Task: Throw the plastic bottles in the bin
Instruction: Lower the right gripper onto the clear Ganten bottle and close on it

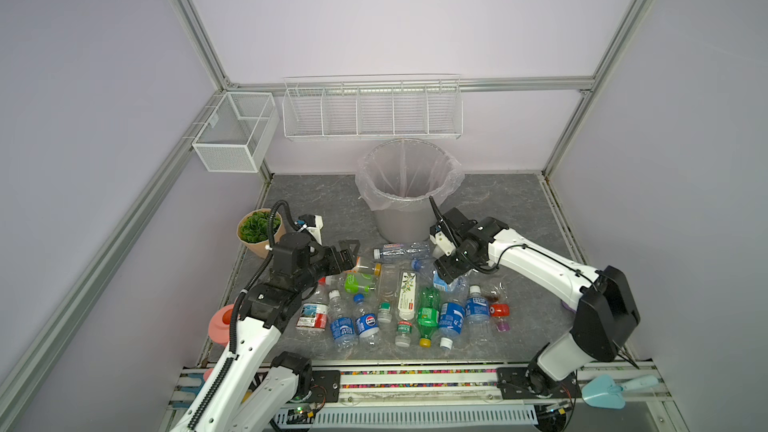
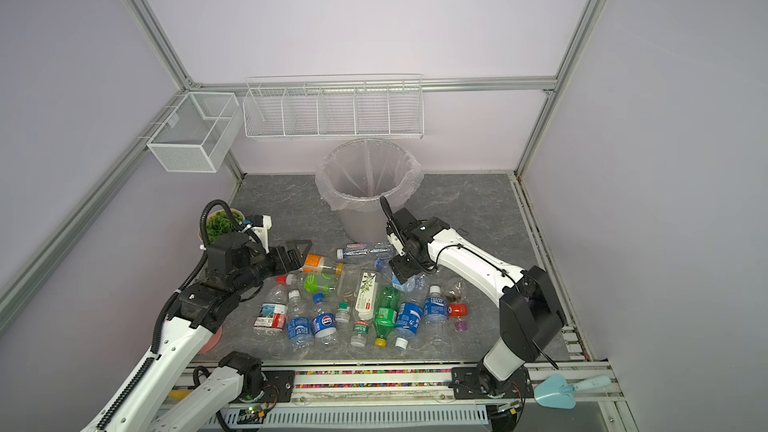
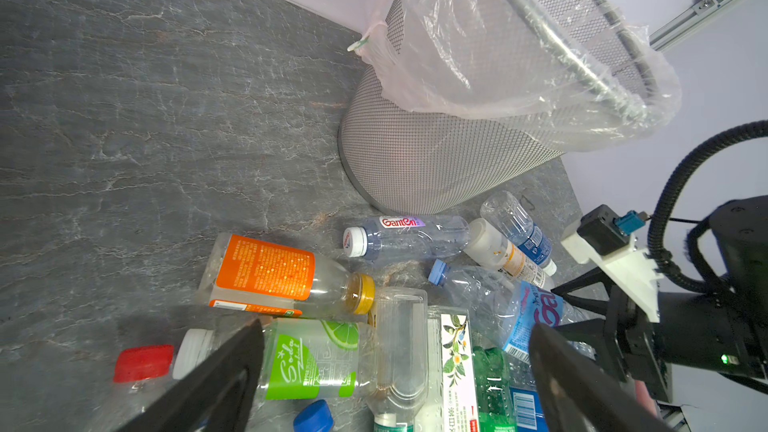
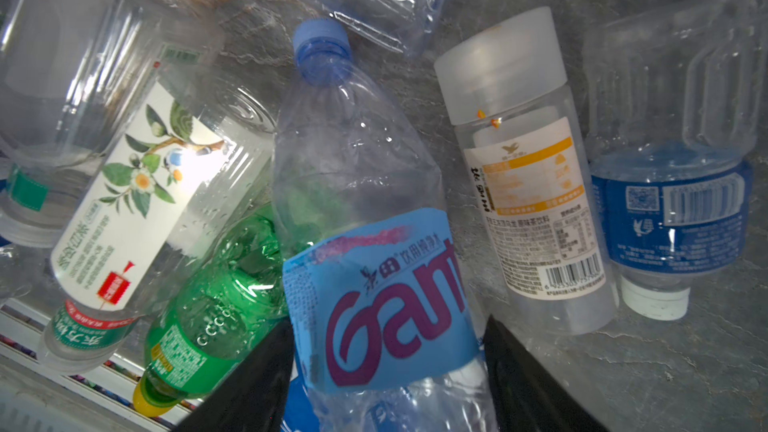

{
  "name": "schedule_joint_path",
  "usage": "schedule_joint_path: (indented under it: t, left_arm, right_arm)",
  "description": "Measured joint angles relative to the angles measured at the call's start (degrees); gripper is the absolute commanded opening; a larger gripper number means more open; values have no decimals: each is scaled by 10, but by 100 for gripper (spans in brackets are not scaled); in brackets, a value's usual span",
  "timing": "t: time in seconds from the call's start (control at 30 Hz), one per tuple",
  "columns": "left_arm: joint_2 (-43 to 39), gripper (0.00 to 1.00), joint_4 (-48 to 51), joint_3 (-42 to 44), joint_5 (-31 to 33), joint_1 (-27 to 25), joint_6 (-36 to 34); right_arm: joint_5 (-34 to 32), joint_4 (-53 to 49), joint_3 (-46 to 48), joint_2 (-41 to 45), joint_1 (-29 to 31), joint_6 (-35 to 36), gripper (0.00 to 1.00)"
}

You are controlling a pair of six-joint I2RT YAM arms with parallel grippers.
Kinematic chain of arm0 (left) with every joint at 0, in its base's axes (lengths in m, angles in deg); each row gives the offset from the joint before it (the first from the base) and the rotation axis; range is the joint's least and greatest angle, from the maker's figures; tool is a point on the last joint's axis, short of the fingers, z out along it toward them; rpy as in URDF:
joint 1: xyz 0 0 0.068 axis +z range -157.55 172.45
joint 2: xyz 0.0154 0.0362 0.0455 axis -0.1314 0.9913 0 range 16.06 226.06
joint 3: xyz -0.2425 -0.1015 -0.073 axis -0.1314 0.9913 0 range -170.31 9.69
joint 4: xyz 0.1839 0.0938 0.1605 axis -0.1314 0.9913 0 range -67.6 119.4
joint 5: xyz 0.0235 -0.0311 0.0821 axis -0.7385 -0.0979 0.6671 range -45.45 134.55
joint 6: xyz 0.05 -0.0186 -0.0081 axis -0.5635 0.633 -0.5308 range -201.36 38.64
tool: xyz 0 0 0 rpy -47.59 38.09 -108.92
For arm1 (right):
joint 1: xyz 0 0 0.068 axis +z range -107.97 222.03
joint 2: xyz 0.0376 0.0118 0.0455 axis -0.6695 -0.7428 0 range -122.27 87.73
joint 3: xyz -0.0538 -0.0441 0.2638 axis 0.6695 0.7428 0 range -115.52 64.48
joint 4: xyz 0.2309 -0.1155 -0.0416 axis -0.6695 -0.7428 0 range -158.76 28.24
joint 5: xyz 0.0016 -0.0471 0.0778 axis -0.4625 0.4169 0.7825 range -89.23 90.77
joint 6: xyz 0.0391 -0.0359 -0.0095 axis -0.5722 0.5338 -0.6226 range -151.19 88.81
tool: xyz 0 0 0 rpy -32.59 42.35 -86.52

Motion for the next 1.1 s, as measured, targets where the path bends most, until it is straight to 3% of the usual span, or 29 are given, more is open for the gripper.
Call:
schedule_joint_path:
  t: [0.3,0.93,1.1]
  left_arm:
    - [-8,99,4,1,2,0,0]
    - [-10,99,8,2,20,0,-6]
    - [-10,99,8,2,26,0,-9]
  right_arm:
    - [-26,-13,0,-10,31,-4,81]
    - [-83,-51,-16,-32,42,-18,50]
    - [-86,-51,-21,-32,42,-19,53]
